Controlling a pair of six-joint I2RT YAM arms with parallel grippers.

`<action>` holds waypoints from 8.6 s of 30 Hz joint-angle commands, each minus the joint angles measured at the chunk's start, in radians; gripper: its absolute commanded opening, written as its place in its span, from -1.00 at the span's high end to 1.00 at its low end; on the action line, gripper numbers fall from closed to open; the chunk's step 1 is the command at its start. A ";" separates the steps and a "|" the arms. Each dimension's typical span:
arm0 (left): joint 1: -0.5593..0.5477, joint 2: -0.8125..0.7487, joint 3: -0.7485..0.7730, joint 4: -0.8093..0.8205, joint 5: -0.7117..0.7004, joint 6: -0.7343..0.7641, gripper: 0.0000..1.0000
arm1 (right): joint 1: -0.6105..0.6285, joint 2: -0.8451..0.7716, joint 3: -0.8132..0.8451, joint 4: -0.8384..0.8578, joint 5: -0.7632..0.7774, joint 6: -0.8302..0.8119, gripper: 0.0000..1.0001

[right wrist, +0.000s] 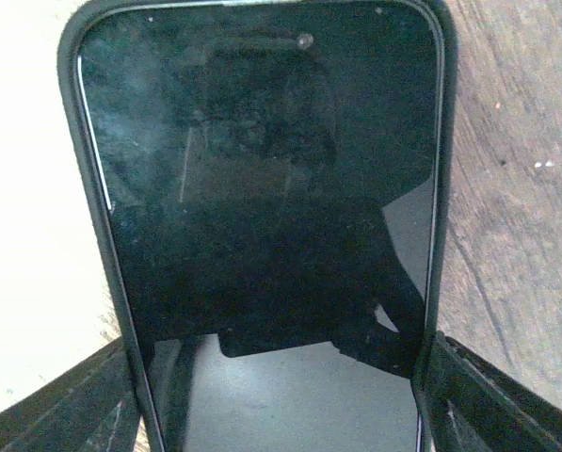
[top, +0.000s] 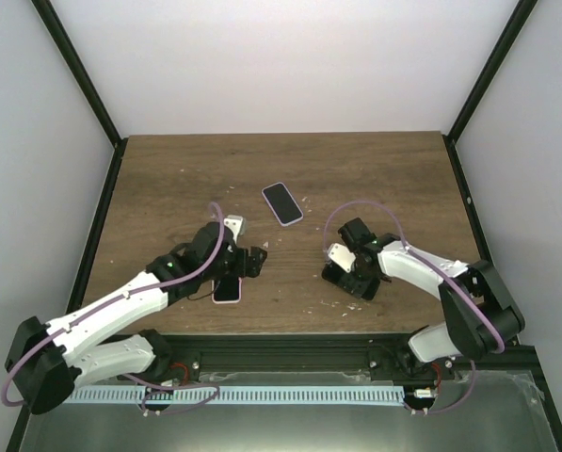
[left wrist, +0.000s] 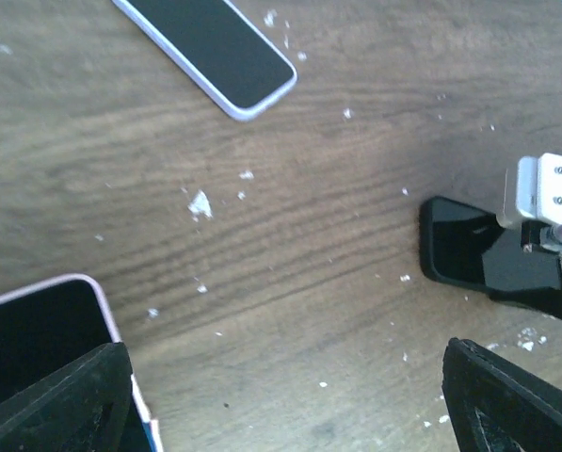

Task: Take the phone out of the phone case
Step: Pick up the phone at the center of the board, then remove the phone case from the phone.

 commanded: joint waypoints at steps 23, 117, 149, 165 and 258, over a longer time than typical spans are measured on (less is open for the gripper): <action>0.002 0.213 0.078 0.217 0.317 -0.171 -0.61 | -0.033 -0.098 0.140 -0.098 -0.081 -0.117 -1.00; 0.027 0.512 0.154 0.556 0.501 -0.385 0.94 | 0.044 -0.100 0.155 0.189 -0.417 0.133 -1.00; 0.186 0.128 0.252 0.107 1.045 0.327 0.85 | 0.037 -0.111 0.441 -0.232 -1.121 0.023 0.79; 0.186 0.007 0.096 0.399 0.900 0.139 0.22 | -0.028 -0.113 0.452 -0.149 -1.229 0.117 0.99; 0.352 0.130 0.048 0.663 1.351 0.007 1.00 | 0.208 -0.166 0.509 -0.346 -0.959 -0.326 0.43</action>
